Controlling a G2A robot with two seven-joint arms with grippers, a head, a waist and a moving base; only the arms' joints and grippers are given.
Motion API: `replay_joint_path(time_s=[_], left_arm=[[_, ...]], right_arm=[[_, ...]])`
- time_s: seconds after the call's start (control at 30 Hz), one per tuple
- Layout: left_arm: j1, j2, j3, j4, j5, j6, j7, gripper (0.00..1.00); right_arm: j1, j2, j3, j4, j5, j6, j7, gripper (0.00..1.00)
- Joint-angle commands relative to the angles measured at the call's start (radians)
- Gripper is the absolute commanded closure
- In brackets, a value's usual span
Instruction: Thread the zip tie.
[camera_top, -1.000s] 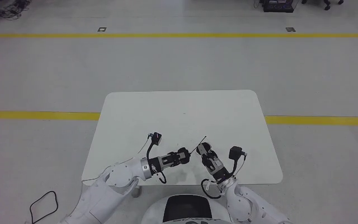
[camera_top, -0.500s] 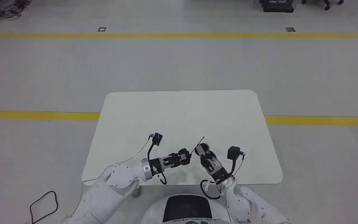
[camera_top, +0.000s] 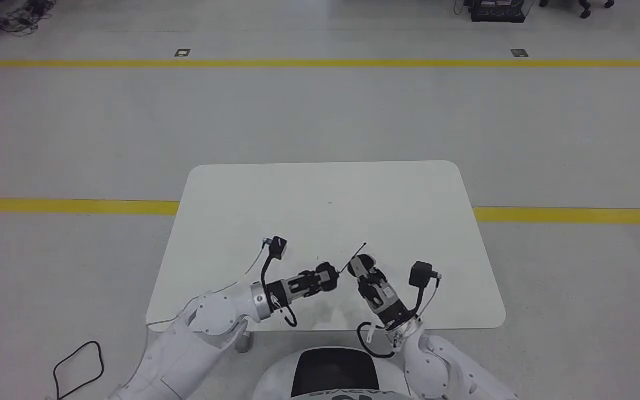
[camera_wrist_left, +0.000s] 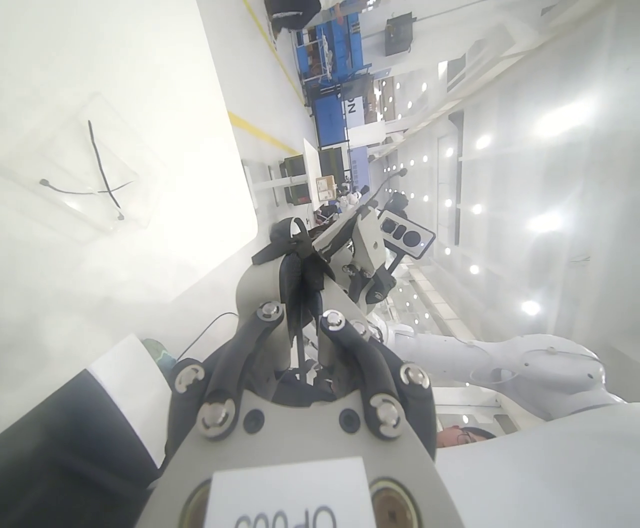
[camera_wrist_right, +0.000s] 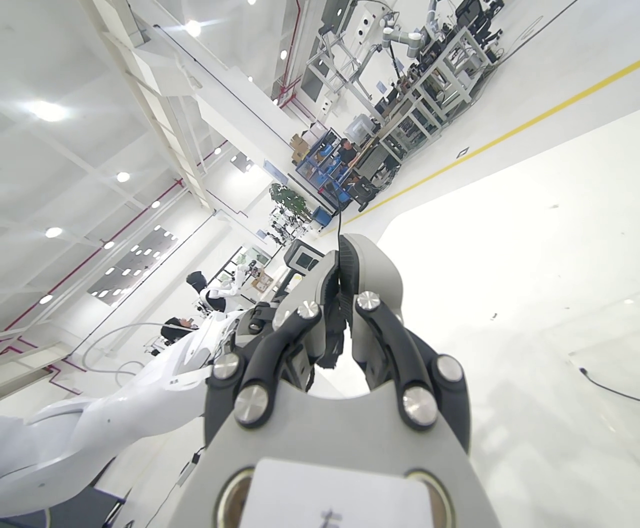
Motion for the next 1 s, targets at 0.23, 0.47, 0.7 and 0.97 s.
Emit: replay_joint_path(time_s=[0.23,0.47,0.7,0.97], left_arm=[[-0.001,-0.002,-0.011,0.001,-0.017,0.000,-0.003,1.00],[-0.005,-0.002,-0.011,-0.001,0.003,0.000,0.007,1.00],[0.032,0.002,-0.009,-0.062,0.223,0.000,0.102,1.00],[0.068,0.007,0.003,-0.089,0.307,0.000,0.243,1.00]], right_arm=[[-0.005,0.016,-0.005,-0.022,0.012,0.000,-0.018,1.00],[-0.005,0.016,-0.005,-0.022,0.012,0.000,-0.018,1.00],[-0.021,0.025,0.010,-0.041,-0.025,0.000,-0.039,1.00],[-0.020,0.054,-0.012,-0.050,-0.043,0.000,-0.091,1.00]])
